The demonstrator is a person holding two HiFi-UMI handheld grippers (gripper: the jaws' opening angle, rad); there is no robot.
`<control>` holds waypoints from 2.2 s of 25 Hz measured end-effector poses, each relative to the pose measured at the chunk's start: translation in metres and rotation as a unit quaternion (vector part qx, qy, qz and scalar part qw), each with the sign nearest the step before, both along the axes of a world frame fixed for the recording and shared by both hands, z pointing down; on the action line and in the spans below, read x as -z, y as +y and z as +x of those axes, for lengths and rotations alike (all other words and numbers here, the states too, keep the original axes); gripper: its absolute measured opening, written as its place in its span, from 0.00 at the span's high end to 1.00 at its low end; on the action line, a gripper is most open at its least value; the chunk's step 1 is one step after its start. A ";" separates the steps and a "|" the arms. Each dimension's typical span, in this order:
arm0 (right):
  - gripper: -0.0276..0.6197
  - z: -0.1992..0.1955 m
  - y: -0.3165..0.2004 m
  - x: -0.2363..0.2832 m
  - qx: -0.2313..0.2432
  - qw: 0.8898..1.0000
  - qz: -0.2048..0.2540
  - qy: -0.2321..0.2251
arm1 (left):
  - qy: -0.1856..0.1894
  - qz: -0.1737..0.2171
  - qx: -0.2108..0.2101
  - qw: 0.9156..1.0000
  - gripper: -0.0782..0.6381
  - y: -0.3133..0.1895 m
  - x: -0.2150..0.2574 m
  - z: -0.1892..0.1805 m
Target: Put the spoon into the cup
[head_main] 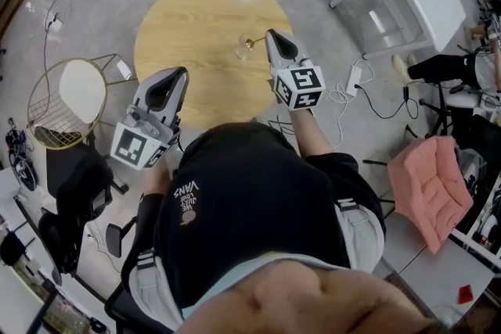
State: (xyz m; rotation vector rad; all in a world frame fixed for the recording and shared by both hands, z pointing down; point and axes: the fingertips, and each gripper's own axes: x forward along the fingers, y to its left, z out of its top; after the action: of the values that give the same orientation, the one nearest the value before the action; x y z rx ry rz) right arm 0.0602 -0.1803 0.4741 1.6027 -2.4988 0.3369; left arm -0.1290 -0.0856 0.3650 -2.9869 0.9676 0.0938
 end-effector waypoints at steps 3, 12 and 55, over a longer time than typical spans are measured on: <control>0.96 0.001 -0.001 -0.004 0.005 1.000 -0.004 0.004 | -0.001 -0.002 0.005 1.000 0.89 0.002 0.000 0.001; 0.96 -0.001 -0.008 -0.018 0.015 1.000 -0.017 0.010 | -0.001 -0.004 0.026 1.000 0.89 0.005 -0.002 -0.004; 0.96 -0.024 -0.023 -0.084 0.047 0.995 -0.087 0.026 | -0.008 -0.025 0.088 0.996 0.89 0.019 -0.011 -0.025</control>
State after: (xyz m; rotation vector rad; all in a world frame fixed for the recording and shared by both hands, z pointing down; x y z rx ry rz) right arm 0.0364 -0.2036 0.5585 1.4052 -2.4217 0.4799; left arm -0.1545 -0.0662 0.3757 -2.9245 1.2447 0.0447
